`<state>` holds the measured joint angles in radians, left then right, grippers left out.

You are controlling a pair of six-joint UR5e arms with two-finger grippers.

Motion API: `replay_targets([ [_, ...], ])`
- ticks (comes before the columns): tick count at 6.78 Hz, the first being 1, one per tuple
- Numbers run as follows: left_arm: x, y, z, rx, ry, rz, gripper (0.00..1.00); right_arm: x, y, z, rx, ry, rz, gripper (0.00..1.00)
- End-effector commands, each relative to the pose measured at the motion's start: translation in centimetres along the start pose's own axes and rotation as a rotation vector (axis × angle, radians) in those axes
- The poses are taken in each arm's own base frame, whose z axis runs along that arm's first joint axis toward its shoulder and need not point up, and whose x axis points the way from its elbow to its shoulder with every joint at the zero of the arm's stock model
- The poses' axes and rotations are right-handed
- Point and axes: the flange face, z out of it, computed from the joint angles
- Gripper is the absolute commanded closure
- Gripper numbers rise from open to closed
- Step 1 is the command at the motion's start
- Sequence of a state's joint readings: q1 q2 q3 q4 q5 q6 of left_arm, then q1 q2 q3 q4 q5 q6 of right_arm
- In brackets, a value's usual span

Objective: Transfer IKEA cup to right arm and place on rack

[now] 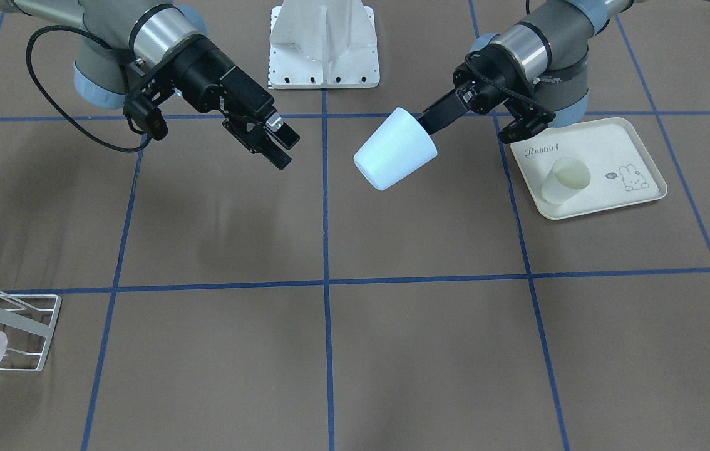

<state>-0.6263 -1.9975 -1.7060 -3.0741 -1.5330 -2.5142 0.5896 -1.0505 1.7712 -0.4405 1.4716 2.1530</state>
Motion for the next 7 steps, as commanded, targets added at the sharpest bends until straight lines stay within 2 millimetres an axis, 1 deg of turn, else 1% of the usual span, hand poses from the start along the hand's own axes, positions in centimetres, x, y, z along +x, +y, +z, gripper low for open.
replay_targets([
  [1, 0.1, 0.9, 0.7, -0.015, 0.012, -0.018, 1.00, -0.4, 0.9, 0.3, -0.014, -0.011, 0.022, 0.00],
  [3, 0.0, 1.0, 0.8, -0.017, 0.012, -0.017, 1.00, -0.5, 0.8, 0.2, -0.012, -0.012, 0.077, 0.00],
  [4, -0.3, 1.6, 1.2, -0.027, 0.010, -0.021, 1.00, -0.7, 0.8, 0.3, 0.003, -0.027, 0.083, 0.00],
  [5, -1.0, 2.4, 1.6, -0.024, 0.023, -0.033, 1.00, -0.9, 0.9, 0.4, 0.007, -0.035, 0.085, 0.00],
  [6, -2.4, 3.2, 2.1, -0.028, 0.016, -0.042, 1.00, -1.0, 0.9, 0.4, 0.008, -0.038, 0.085, 0.00],
  [7, -2.4, 3.2, 2.2, -0.024, 0.014, -0.042, 1.00, -0.7, 1.0, 0.4, 0.008, -0.034, 0.085, 0.00],
])
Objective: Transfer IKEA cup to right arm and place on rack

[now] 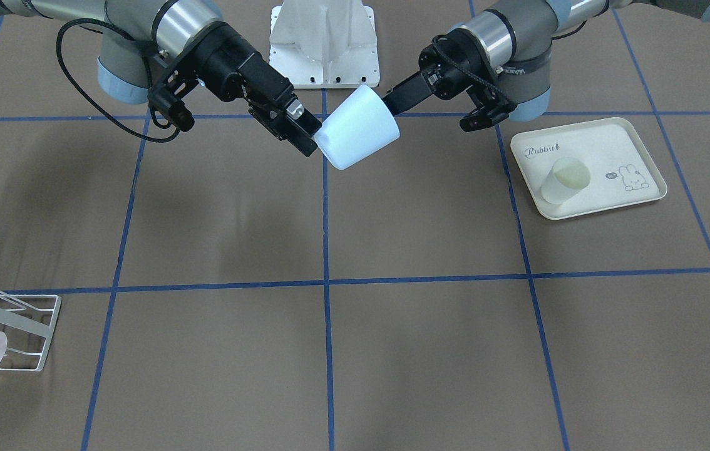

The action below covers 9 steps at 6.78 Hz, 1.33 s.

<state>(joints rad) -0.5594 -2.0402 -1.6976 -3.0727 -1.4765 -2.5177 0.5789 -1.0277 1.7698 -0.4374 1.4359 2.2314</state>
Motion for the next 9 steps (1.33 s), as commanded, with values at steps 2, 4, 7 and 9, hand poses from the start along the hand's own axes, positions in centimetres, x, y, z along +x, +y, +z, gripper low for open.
replay_targets([
  [2, -0.3, 1.4, 1.2, -0.012, 0.003, -0.009, 1.00, 0.5, 0.3, 0.1, -0.003, 0.006, 0.002, 0.00],
  [4, -0.9, 0.9, 1.7, -0.001, -0.008, -0.008, 1.00, 0.5, 0.5, 0.2, -0.007, 0.006, 0.003, 0.00],
  [7, -1.1, 1.0, 3.3, 0.001, -0.008, -0.009, 1.00, 0.5, 0.6, 0.1, -0.008, 0.004, 0.003, 0.00],
  [9, -1.3, 1.2, 3.4, -0.002, -0.012, -0.011, 1.00, 0.5, 0.5, 0.2, -0.007, 0.006, 0.003, 0.10],
])
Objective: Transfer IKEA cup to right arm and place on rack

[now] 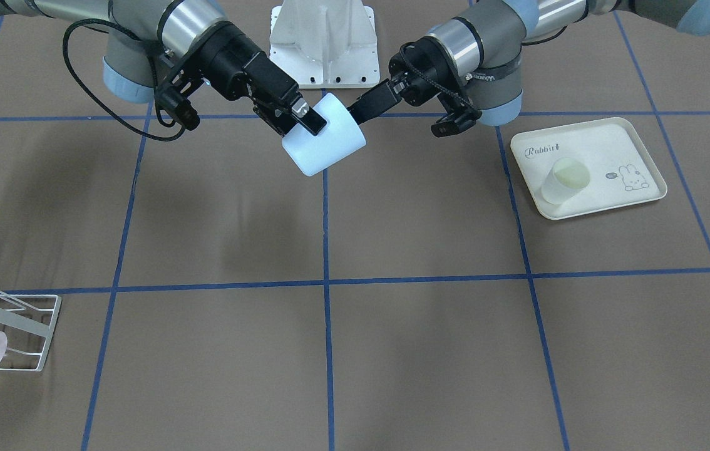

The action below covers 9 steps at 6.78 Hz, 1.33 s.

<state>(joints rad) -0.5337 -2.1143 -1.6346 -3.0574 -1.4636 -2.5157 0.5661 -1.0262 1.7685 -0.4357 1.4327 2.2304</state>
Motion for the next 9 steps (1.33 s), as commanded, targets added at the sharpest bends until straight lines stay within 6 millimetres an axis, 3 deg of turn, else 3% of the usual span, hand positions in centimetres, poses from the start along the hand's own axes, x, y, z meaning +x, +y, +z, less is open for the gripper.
replay_targets([
  [1, -0.1, 0.1, 0.0, -0.003, -0.002, 0.000, 1.00, 0.2, -0.1, 0.1, 0.003, 0.003, -0.001, 0.42],
  [2, -0.1, 0.2, -0.2, -0.011, 0.003, -0.001, 1.00, 0.2, -0.1, 0.1, 0.004, 0.002, -0.004, 0.46],
  [3, -0.1, 0.2, -0.3, -0.016, 0.003, 0.004, 0.87, 0.0, -0.1, 0.0, 0.003, -0.001, -0.004, 0.62],
  [4, -0.1, 0.2, -0.5, -0.014, 0.002, 0.035, 0.01, -0.1, -0.2, -0.1, -0.002, -0.010, -0.003, 0.98],
  [7, 0.0, -0.6, -1.2, -0.007, -0.003, 0.083, 0.00, -0.1, -2.4, -1.1, 0.084, -0.076, -0.076, 1.00],
  [8, 0.2, -0.9, -1.4, -0.002, -0.004, 0.090, 0.00, 0.0, -3.8, -1.3, 0.153, -0.085, -0.150, 1.00],
  [9, -0.1, -2.4, -2.3, 0.029, -0.023, 0.162, 0.00, 1.4, -6.1, -1.7, 0.264, -0.058, -0.316, 1.00],
])
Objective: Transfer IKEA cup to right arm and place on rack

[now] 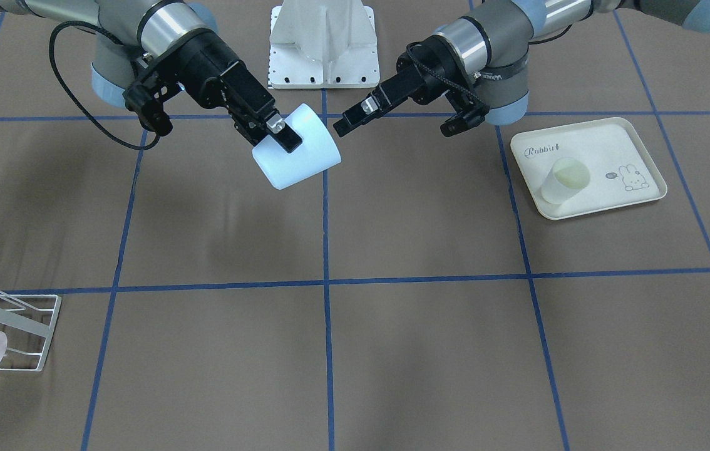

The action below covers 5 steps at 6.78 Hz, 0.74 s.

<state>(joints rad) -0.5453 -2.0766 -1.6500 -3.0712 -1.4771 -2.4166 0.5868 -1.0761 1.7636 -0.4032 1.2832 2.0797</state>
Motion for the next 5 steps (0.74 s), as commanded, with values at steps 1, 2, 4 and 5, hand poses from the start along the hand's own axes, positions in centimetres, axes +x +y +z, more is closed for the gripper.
replay_targets([
  [1, -1.1, -2.6, -2.5, 0.038, -0.065, 0.195, 0.00, 2.3, -3.7, 0.0, 0.208, 0.065, -0.364, 1.00],
  [2, -0.9, -5.1, -4.2, 0.094, -0.152, 0.314, 0.00, 2.8, -4.9, 0.7, 0.338, 0.147, -0.521, 1.00],
  [4, 3.4, -10.5, -5.9, 0.188, -0.390, 0.461, 0.00, 3.7, -7.6, 1.3, 0.595, 0.352, -0.871, 1.00],
  [5, 4.5, -13.2, -7.2, 0.225, -0.484, 0.525, 0.00, 5.6, -10.5, 0.0, 0.693, 0.437, -0.961, 1.00],
])
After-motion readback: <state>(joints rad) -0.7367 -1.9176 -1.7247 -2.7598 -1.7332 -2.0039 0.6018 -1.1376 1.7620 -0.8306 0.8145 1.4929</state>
